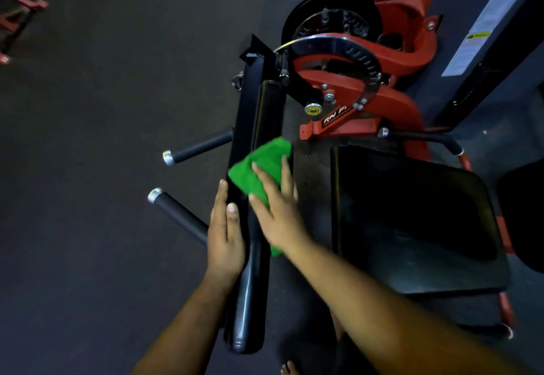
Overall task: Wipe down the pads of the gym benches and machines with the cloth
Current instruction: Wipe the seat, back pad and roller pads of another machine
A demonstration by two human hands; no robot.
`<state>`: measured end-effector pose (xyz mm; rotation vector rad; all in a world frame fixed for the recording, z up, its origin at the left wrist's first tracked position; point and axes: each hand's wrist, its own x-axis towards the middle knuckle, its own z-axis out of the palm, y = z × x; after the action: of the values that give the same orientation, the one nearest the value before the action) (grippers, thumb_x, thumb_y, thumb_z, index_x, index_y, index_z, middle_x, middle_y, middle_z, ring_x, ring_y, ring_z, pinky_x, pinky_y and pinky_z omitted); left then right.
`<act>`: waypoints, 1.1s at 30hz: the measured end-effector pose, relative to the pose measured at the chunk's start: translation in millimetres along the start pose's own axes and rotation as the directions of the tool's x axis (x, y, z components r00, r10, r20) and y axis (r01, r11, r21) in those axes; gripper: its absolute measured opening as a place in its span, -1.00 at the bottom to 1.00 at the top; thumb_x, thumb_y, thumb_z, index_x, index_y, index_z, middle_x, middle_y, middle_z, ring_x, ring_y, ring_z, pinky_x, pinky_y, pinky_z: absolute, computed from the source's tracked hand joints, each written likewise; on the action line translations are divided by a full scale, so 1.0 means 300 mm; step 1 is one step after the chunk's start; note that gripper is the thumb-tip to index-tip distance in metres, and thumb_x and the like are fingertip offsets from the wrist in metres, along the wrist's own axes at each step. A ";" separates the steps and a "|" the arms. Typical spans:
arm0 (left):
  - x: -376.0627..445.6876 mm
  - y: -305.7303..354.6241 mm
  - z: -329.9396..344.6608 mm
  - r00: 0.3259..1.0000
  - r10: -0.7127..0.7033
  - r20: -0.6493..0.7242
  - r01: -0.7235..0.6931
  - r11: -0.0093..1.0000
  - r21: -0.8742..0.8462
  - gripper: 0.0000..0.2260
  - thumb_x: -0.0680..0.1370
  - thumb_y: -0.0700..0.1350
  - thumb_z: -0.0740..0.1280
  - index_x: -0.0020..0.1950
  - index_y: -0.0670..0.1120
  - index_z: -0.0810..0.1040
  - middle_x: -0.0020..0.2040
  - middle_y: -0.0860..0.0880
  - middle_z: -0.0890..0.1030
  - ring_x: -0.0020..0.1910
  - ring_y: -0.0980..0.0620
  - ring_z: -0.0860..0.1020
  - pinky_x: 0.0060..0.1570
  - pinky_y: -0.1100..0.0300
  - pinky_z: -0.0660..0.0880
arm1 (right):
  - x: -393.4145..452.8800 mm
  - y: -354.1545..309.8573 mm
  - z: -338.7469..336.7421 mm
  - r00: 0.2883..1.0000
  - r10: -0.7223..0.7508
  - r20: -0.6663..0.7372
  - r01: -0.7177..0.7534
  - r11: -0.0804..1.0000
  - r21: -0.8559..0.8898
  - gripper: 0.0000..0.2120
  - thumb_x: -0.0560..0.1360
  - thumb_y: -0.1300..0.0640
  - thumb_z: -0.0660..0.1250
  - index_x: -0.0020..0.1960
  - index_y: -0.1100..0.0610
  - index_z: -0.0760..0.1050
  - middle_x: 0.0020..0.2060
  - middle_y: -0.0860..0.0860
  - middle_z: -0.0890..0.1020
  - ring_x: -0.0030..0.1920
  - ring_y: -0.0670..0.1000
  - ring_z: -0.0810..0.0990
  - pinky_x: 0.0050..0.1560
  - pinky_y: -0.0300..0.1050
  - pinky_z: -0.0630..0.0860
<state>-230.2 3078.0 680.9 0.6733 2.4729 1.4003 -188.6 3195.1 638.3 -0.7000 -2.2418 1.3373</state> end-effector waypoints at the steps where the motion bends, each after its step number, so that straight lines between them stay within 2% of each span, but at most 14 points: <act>1: -0.034 -0.008 -0.015 1.000 -0.007 0.004 0.007 1.000 -0.023 -0.51 0.71 0.06 0.05 0.61 -0.07 0.23 0.60 0.06 0.28 0.57 0.18 0.22 0.56 0.05 0.20 | -0.091 -0.009 0.006 1.000 0.014 0.021 -0.015 0.999 0.042 -0.44 0.60 -0.23 0.15 0.58 -0.28 0.16 0.65 0.09 -0.10 0.62 0.19 0.05 0.60 0.00 0.05; 4: -0.092 -0.023 -0.040 0.998 0.023 0.060 -0.022 1.000 -0.019 -0.46 0.68 0.14 0.05 0.61 -0.09 0.26 0.58 0.05 0.31 0.56 0.15 0.25 0.54 0.03 0.23 | -0.092 -0.017 0.008 0.996 0.080 0.047 -0.083 0.994 0.066 -0.43 0.57 -0.30 0.16 0.56 -0.30 0.19 0.65 0.09 -0.12 0.62 0.20 0.02 0.60 0.02 0.05; 8: -0.082 -0.020 -0.040 0.994 0.042 0.103 -0.044 0.999 0.023 -0.53 0.72 0.06 0.03 0.61 -0.06 0.26 0.58 0.07 0.31 0.56 0.18 0.23 0.56 0.00 0.20 | 0.207 -0.031 -0.030 0.992 0.127 0.022 -0.125 0.991 -0.048 -0.51 0.60 -0.20 0.26 0.52 -0.26 0.33 0.65 0.10 -0.13 0.60 0.29 -0.01 0.59 0.08 0.01; 11: -0.087 -0.025 -0.049 0.992 0.053 0.118 -0.050 0.998 -0.029 -0.52 0.72 0.07 0.04 0.62 -0.05 0.24 0.59 0.08 0.29 0.56 0.23 0.21 0.56 0.11 0.19 | 0.236 -0.056 -0.034 0.983 0.184 0.006 -0.184 0.982 -0.043 -0.56 0.64 -0.15 0.25 0.51 -0.23 0.37 0.65 0.06 -0.13 0.60 0.27 -0.05 0.59 0.08 -0.05; 16: -0.081 -0.065 -0.069 0.993 0.070 0.099 -0.045 0.971 -0.237 -0.42 0.66 0.16 0.07 0.60 -0.11 0.26 0.59 -0.01 0.31 0.56 0.17 0.25 0.57 0.03 0.18 | -0.167 -0.099 0.059 0.990 0.095 -0.101 -0.097 0.995 -0.016 -0.48 0.56 -0.21 0.09 0.45 -0.11 0.48 0.64 0.14 0.05 0.60 0.21 0.09 0.59 0.02 0.00; 20: -0.119 -0.075 -0.113 0.976 -0.023 0.217 0.107 0.918 -0.382 -0.41 0.59 0.21 0.16 0.60 0.08 0.20 0.61 0.06 0.25 0.56 0.20 0.21 0.59 0.03 0.13 | -0.488 -0.127 0.103 0.991 0.109 -0.074 -0.102 0.991 0.086 -0.55 0.58 -0.21 0.12 0.46 -0.41 0.29 0.64 -0.04 0.05 0.59 0.05 0.15 0.56 0.04 0.14; 21: -0.144 -0.082 -0.127 0.961 -0.031 0.273 0.140 0.912 -0.387 -0.41 0.60 0.19 0.19 0.61 0.09 0.19 0.61 0.07 0.24 0.56 0.20 0.21 0.60 0.04 0.13 | -0.542 -0.137 0.107 0.990 0.128 -0.054 -0.124 0.989 0.076 -0.55 0.58 -0.24 0.11 0.47 -0.45 0.25 0.64 -0.12 0.01 0.59 0.02 0.12 0.56 0.01 0.12; 23: -0.219 -0.106 -0.165 0.928 0.009 0.374 0.121 0.939 -0.322 -0.37 0.59 0.19 0.24 0.62 0.07 0.18 0.61 0.09 0.21 0.57 0.19 0.19 0.59 0.07 0.14 | -0.635 -0.152 0.119 0.985 0.173 -0.019 -0.173 0.985 0.009 -0.48 0.59 -0.28 0.08 0.55 -0.36 0.18 0.61 -0.22 -0.08 0.61 -0.02 0.03 0.57 -0.03 0.05; 25: -0.296 -0.124 -0.211 0.895 0.030 0.444 0.083 0.969 -0.232 -0.27 0.53 0.30 0.28 0.63 0.06 0.16 0.60 0.09 0.21 0.57 0.17 0.19 0.55 0.12 0.17 | -0.717 -0.167 0.128 0.982 0.191 -0.005 -0.191 0.979 -0.077 -0.42 0.62 -0.22 0.10 0.62 -0.22 0.12 0.63 -0.18 -0.13 0.62 -0.01 -0.02 0.59 -0.11 -0.05; 27: -0.354 -0.136 -0.249 0.893 0.020 0.449 0.054 0.987 -0.151 -0.27 0.55 0.28 0.32 0.62 0.01 0.18 0.57 0.04 0.26 0.55 0.11 0.23 0.52 0.10 0.23 | -0.779 -0.196 0.122 0.977 0.211 0.023 -0.204 0.963 -0.176 -0.42 0.67 -0.08 0.16 0.64 -0.18 0.05 0.65 -0.08 -0.11 0.63 0.01 -0.02 0.48 -0.40 -0.28; 28: -0.375 -0.137 -0.262 0.899 0.035 0.436 0.003 0.996 -0.086 -0.32 0.58 0.22 0.34 0.61 -0.03 0.23 0.52 0.01 0.32 0.51 0.08 0.28 0.48 0.10 0.28 | -0.798 -0.209 0.114 0.975 0.218 0.027 -0.207 0.953 -0.221 -0.40 0.68 -0.01 0.19 0.64 -0.16 0.03 0.66 -0.04 -0.10 0.63 0.03 0.00 0.41 -0.48 -0.32; 29: -0.404 -0.134 -0.282 0.908 0.066 0.413 -0.063 0.998 -0.021 -0.38 0.59 0.16 0.35 0.57 -0.07 0.30 0.44 0.00 0.38 0.43 0.08 0.35 0.40 0.14 0.34 | -0.817 -0.229 0.105 0.977 0.213 0.025 -0.199 0.944 -0.262 -0.38 0.68 0.04 0.22 0.65 -0.14 0.04 0.66 0.00 -0.07 0.62 0.06 0.03 0.44 -0.44 -0.27; 31: -0.456 -0.124 -0.317 0.928 0.074 0.366 -0.090 0.996 0.028 -0.55 0.58 0.15 0.36 0.39 -0.04 0.49 0.24 0.03 0.51 0.21 0.09 0.51 0.12 0.25 0.44 | -0.840 -0.266 0.092 0.980 0.199 0.007 -0.189 0.940 -0.284 -0.38 0.66 0.09 0.26 0.64 -0.14 0.09 0.66 0.04 -0.03 0.59 0.13 0.14 0.57 -0.15 0.05; 33: -0.501 -0.117 -0.344 0.936 -0.017 0.352 0.017 1.000 0.003 -0.72 0.57 0.17 0.38 0.15 0.01 0.57 0.01 0.04 0.61 0.00 0.09 0.59 -0.13 0.30 0.46 | -0.862 -0.290 0.093 0.980 0.201 0.007 -0.190 0.937 -0.294 -0.38 0.64 0.06 0.28 0.62 -0.19 0.12 0.66 0.04 -0.05 0.58 0.16 0.15 0.55 0.05 0.21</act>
<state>-150.9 2911.0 699.8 0.8199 2.1912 1.1545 -21.7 2980.9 675.5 -1.0331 -2.4826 1.1210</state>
